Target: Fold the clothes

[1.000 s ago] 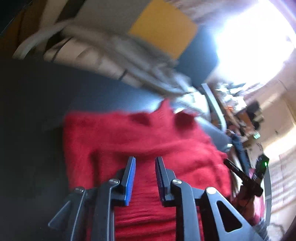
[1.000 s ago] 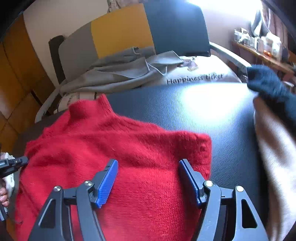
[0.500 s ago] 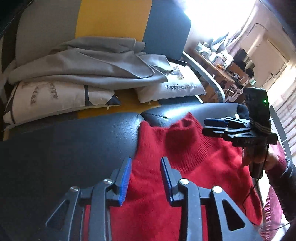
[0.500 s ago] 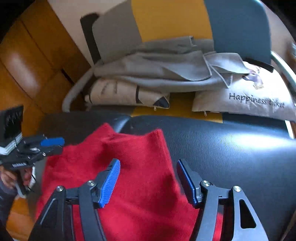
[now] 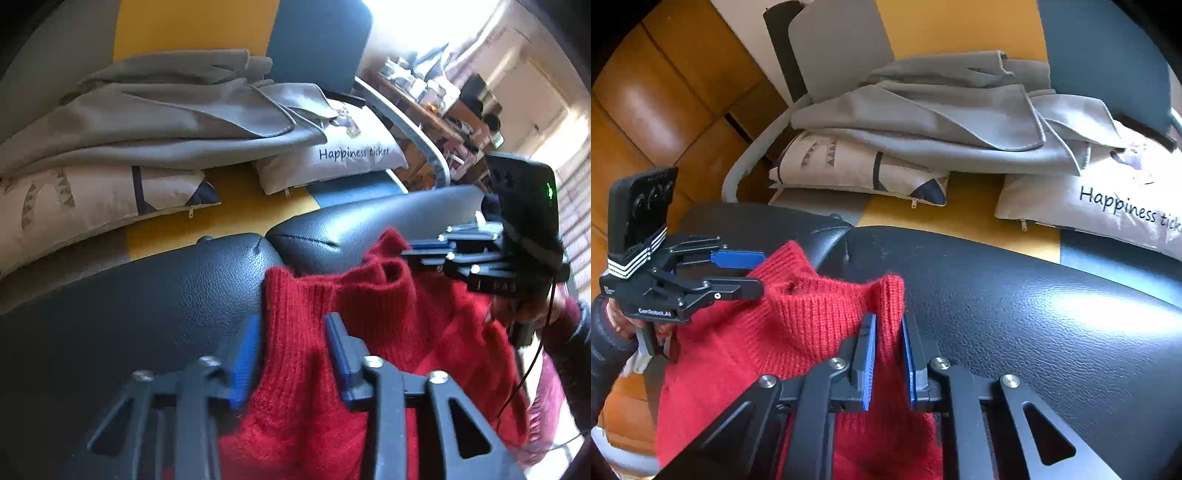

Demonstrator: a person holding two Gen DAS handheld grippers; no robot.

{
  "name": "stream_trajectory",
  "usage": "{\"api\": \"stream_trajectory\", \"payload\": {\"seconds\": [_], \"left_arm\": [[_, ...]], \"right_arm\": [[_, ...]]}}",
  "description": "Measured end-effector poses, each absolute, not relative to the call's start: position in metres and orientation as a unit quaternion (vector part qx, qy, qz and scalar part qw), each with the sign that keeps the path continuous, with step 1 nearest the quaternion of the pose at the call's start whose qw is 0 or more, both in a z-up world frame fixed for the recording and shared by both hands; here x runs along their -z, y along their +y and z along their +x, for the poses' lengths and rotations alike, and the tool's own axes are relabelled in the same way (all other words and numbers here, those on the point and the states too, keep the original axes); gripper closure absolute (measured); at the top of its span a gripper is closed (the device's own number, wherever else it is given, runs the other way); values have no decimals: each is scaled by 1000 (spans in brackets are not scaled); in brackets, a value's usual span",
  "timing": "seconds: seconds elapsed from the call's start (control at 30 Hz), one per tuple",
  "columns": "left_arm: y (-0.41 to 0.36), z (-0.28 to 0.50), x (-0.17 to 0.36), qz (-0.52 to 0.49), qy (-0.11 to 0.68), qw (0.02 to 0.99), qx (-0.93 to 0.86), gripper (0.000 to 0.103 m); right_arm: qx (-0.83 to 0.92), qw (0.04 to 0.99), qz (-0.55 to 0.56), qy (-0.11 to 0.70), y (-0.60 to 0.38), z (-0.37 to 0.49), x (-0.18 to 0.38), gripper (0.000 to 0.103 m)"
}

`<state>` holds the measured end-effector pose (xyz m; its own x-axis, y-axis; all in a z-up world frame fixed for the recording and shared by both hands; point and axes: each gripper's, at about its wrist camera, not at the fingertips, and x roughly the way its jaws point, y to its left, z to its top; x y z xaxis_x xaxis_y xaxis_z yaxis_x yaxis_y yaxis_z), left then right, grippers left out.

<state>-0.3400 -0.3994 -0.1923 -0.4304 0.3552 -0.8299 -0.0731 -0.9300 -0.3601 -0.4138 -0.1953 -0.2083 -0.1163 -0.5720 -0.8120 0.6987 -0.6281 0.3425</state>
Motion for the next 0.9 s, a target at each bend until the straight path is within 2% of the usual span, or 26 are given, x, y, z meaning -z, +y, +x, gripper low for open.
{"api": "stream_trajectory", "payload": {"seconds": [0.03, 0.23, 0.4, 0.57, 0.9], "left_arm": [[-400, -340, 192, -517, -140, 126, -835, 97], [-404, -312, 161, -461, -160, 127, -864, 98], [-399, -261, 128, -394, -174, 142, -891, 98], [-378, -208, 124, -375, -161, 144, -902, 98], [-362, -154, 165, -424, -163, 129, -882, 98]], "right_arm": [[744, 428, 510, 62, -196, -413, 208, 94], [756, 430, 491, 50, -187, -399, 187, 95], [767, 441, 465, 34, -168, -371, 158, 95], [777, 447, 443, 20, -137, -328, 141, 95], [774, 396, 494, 11, -86, -267, 202, 95]]}}
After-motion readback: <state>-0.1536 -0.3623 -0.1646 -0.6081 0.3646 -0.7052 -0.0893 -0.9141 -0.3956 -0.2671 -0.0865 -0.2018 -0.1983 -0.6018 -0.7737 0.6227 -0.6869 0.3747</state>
